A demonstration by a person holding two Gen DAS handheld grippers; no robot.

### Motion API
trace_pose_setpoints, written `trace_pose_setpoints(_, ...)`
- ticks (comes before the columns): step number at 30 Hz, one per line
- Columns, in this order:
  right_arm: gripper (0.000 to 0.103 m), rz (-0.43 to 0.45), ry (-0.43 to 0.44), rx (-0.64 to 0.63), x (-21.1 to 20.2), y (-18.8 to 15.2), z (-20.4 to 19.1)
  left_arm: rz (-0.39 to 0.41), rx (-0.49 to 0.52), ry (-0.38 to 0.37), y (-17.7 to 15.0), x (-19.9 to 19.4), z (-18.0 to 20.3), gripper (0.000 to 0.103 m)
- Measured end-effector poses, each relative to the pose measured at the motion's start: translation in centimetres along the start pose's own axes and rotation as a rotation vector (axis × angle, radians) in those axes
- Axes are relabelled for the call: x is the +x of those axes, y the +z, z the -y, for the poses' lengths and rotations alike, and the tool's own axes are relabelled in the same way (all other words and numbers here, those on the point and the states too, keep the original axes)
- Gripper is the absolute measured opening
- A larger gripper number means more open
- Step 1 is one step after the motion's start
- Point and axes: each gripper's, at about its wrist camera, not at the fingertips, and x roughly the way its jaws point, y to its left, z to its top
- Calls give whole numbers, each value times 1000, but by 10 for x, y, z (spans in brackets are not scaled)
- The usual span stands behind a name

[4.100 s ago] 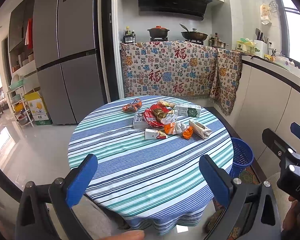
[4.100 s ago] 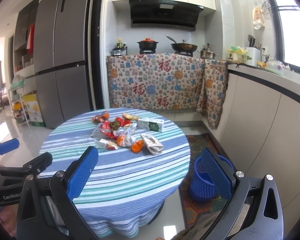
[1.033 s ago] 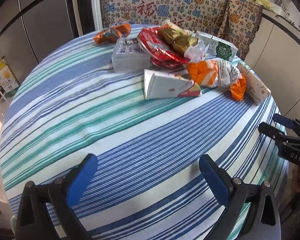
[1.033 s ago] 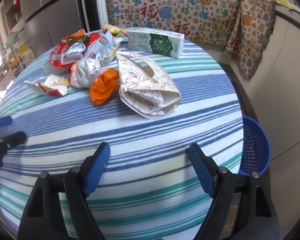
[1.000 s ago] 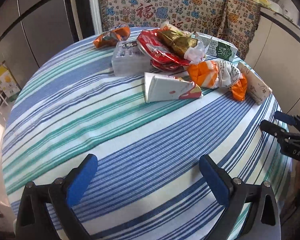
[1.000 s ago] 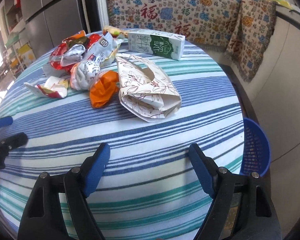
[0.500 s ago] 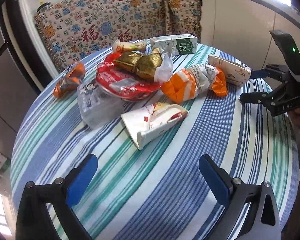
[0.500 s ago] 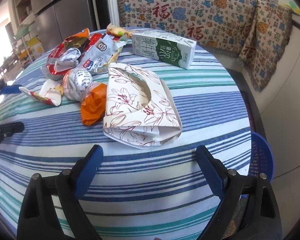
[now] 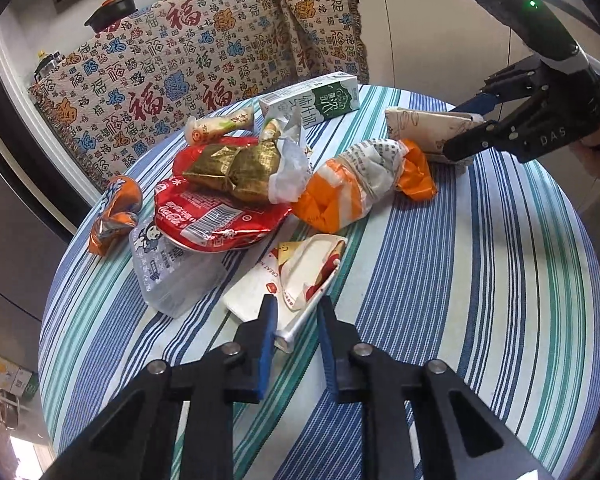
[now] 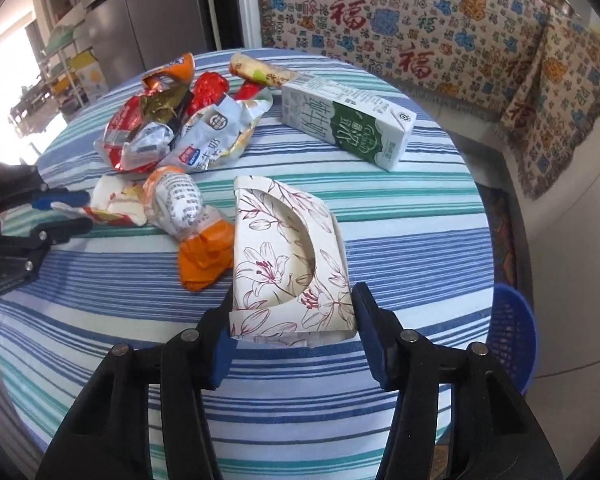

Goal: Collect trash
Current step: 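Drop the tissue box in the wastebasket while the left tool grasps a paper wrapper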

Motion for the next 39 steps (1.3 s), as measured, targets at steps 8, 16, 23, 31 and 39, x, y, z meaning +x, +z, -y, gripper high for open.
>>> trace_pose_setpoints(8,49,55,59,93,-41,-7,15,36,-205,-40,-3,-17,-9,5)
trace_pose_setpoints(16,49,109,95,207,-72,-22,56,93,-278,-88,29,-58,27,5)
trace_pose_setpoints(23,50,172,42,383,-107,-41,140,137,-310,-238,104,-56,70,5)
trace_pose_setpoints(31,51,136,-87,604,-109,-76,257,104,-314,-410,215,15,155,5)
trace_pose_setpoints(39,51,84,-111,805,-70,-117,347,11,-339,-505,280,120,228,5)
